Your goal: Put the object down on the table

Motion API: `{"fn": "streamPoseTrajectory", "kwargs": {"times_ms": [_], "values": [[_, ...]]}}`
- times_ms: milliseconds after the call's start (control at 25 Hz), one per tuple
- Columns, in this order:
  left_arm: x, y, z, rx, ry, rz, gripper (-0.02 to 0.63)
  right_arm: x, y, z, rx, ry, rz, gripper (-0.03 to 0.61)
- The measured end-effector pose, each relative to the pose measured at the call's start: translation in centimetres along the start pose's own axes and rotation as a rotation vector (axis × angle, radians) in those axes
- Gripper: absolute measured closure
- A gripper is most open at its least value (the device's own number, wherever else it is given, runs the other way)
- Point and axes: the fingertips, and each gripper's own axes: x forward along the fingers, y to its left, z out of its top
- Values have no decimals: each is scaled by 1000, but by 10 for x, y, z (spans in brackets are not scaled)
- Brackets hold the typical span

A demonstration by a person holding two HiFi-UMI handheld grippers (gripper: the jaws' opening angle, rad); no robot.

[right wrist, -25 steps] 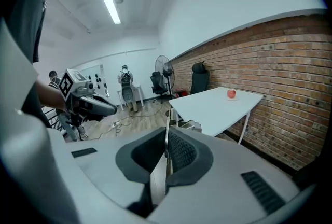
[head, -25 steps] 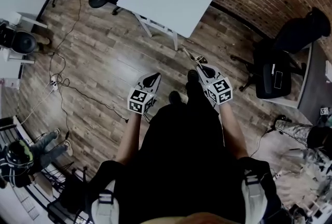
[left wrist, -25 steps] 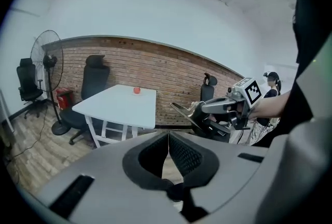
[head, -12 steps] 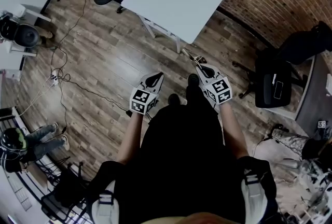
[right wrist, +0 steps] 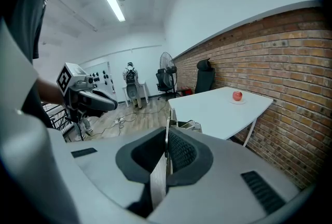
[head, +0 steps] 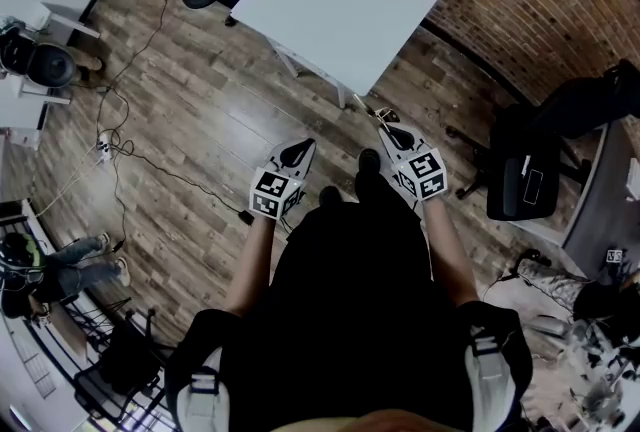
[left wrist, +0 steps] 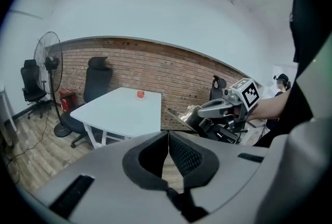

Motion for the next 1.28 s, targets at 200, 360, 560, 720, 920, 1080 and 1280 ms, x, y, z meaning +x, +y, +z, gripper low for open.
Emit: {"fn": "streamPoseTrajectory", "kwargs": {"times_ms": [200, 360, 560, 720, 920, 1080, 1280], "values": [[14, 7, 15, -12, 0, 21, 592, 10, -19, 12, -2, 0, 27, 572], [27, 13, 24, -30, 0, 42, 592, 18, -35, 23, -17, 4, 52, 572], [47, 17, 36, -45, -5, 68, 592, 28, -57, 29, -37, 18, 86, 572], [55, 22, 41, -61, -8, 98, 592, 35, -69, 33, -39, 27, 116, 572], [64, 30, 45, -81, -3, 135, 592, 46, -81, 41, -57, 31, 155, 572], [75, 33, 51, -89, -1, 154, 592, 52, -92, 42, -69, 39, 180, 572], [86, 32, 60, -88, -8, 169, 592, 55, -105, 42, -85, 49, 202, 572]]}}
